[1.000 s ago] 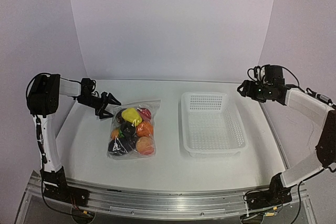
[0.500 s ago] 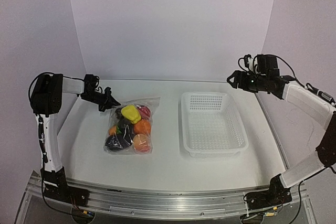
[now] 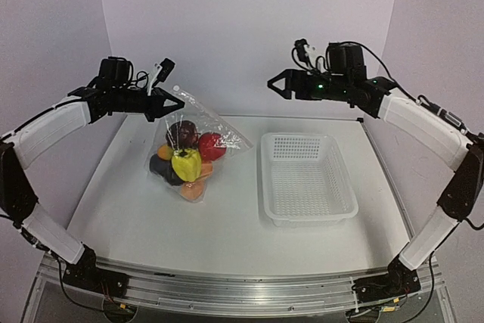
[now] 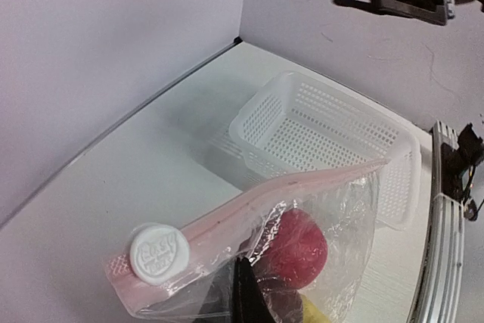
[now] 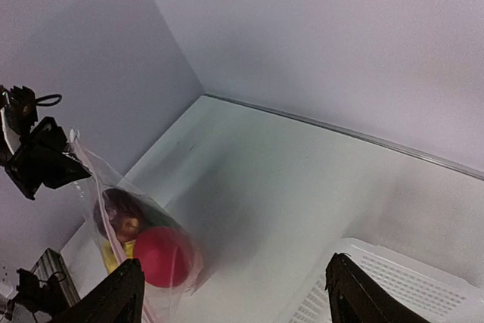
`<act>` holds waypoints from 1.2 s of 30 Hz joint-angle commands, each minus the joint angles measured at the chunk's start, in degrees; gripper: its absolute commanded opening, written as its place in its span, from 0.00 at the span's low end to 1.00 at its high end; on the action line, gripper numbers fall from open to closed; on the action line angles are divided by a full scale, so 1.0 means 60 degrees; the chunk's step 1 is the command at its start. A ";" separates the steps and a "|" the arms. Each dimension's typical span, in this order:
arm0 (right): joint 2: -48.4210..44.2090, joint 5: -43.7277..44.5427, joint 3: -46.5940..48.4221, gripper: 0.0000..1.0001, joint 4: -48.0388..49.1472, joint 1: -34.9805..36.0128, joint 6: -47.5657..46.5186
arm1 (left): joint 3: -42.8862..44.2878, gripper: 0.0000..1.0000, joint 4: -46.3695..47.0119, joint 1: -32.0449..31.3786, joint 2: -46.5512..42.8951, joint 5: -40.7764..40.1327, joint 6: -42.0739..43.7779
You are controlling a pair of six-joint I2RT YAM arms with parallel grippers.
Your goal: Open the zip-top bag and remove the fake food
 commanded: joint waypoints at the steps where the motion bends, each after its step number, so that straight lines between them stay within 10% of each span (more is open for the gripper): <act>1: 0.0906 -0.1719 0.1291 0.84 0.0028 0.1440 -0.1731 | -0.0871 0.00 0.0898 -0.0464 -0.0787 -0.0324 0.1493; 22: 0.4235 -0.2145 0.3881 0.75 0.0038 0.2541 -0.3114 | -0.1757 0.00 0.1301 -0.1001 -0.1496 -0.0148 0.3701; 27: 0.4673 -0.2326 0.4143 0.46 0.0034 0.2539 -0.3259 | -0.1581 0.00 0.1147 -0.1001 -0.1453 0.0047 0.3483; 31: 0.4775 -0.2507 0.4289 0.02 0.0033 0.2539 -0.3489 | -0.1103 0.00 0.0639 -0.0998 -0.1220 0.0190 0.3125; 33: 0.4615 -0.2514 0.4127 0.00 0.0049 0.2534 -0.3894 | -0.0693 0.01 0.0038 -0.0939 -0.1018 0.0388 0.2970; 34: 0.4438 -0.2550 0.3991 0.00 0.0058 0.2538 -0.4190 | -0.0464 0.04 -0.0326 -0.0856 -0.0884 0.0612 0.2931; 36: 0.4083 -0.2690 0.3588 0.00 0.0048 0.2533 -0.4927 | 0.0050 0.45 -0.1131 -0.0493 -0.0714 0.1405 0.3026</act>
